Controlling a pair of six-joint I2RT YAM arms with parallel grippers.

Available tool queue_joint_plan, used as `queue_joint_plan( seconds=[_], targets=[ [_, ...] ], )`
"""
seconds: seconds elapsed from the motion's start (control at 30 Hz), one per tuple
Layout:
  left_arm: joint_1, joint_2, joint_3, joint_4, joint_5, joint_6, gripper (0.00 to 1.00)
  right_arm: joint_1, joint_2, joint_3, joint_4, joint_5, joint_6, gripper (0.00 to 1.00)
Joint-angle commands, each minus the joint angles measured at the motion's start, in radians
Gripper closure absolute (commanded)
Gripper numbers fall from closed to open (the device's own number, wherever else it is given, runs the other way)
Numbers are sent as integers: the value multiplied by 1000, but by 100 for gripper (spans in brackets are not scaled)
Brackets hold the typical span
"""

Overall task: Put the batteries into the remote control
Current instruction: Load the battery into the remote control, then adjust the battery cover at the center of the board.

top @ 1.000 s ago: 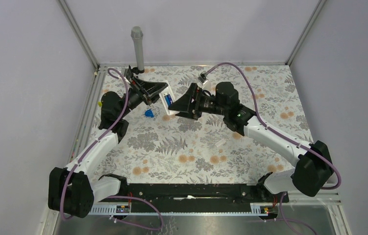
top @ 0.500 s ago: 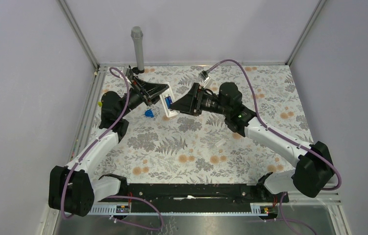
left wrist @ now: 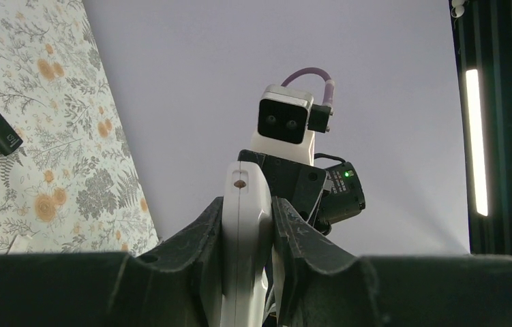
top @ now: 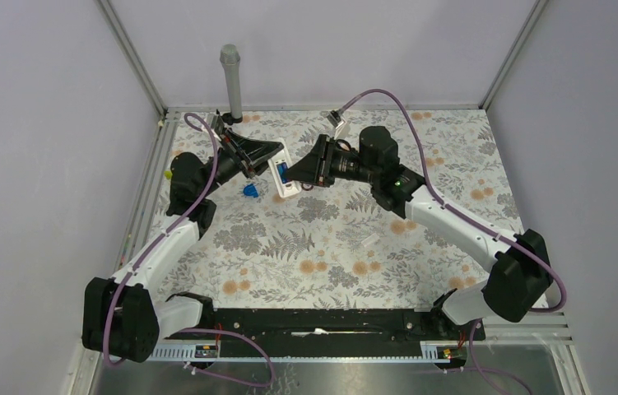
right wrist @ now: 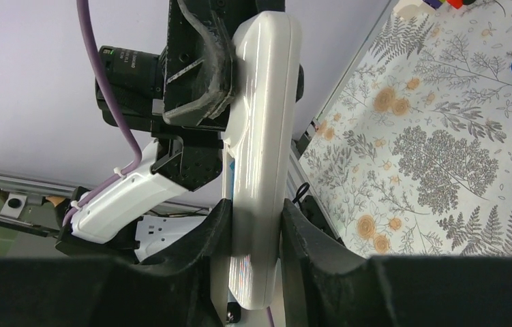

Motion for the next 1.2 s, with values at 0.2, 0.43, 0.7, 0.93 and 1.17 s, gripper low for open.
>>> queue_joint_plan(
  seconds=[0.2, 0.43, 0.7, 0.93, 1.17],
  targets=[
    [8, 11, 66, 61, 27, 10, 100, -5, 25, 44, -111, 43, -138, 53],
    [58, -48, 82, -267, 7, 358, 100, -53, -76, 18, -99, 110, -162, 12],
    [96, -104, 110, -521, -80, 616, 100, -119, -61, -14, -472, 316, -506, 12],
    [121, -167, 71, -547, -176, 637, 100, -120, 63, -100, -718, 658, -661, 9],
    [132, -210, 26, -511, -208, 635, 100, -138, 152, -126, -849, 888, -477, 30]
  ],
)
